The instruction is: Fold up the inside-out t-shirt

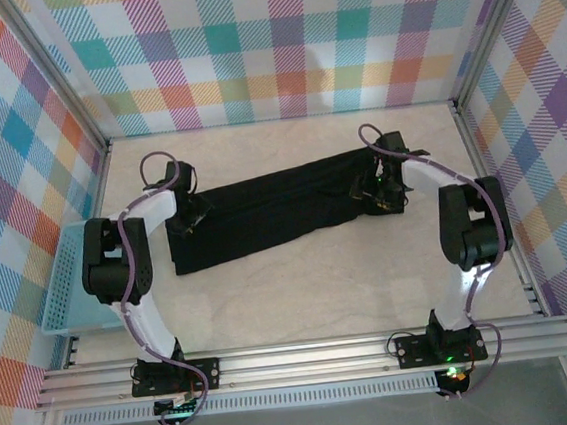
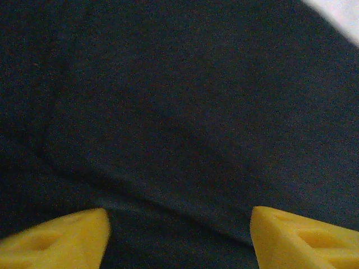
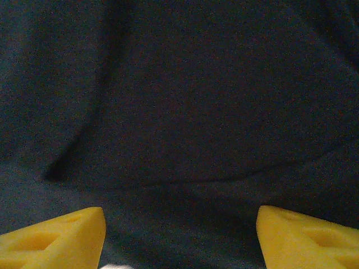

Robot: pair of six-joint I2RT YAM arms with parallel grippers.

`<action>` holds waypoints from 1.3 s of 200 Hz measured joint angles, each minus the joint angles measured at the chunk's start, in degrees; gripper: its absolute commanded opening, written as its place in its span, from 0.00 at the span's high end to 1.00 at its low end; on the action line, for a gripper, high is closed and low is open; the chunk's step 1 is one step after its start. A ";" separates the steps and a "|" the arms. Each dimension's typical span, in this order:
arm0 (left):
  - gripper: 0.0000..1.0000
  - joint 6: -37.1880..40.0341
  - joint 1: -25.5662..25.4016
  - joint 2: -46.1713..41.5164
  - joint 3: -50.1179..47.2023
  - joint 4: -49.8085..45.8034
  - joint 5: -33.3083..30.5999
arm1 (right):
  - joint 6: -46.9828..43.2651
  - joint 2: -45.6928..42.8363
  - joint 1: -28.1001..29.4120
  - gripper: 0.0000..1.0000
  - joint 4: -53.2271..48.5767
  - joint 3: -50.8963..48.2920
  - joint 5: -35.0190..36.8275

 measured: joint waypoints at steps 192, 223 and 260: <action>0.10 3.91 4.98 -2.56 1.75 -3.45 0.13 | -8.96 9.97 -2.03 0.00 -9.11 23.43 11.87; 0.09 3.91 5.03 -0.15 1.75 -3.48 0.11 | -10.93 16.52 -0.98 0.00 -10.84 26.69 11.87; 0.08 3.87 5.03 0.33 2.14 -3.61 0.13 | -11.69 20.33 -0.90 0.01 -14.21 29.35 12.13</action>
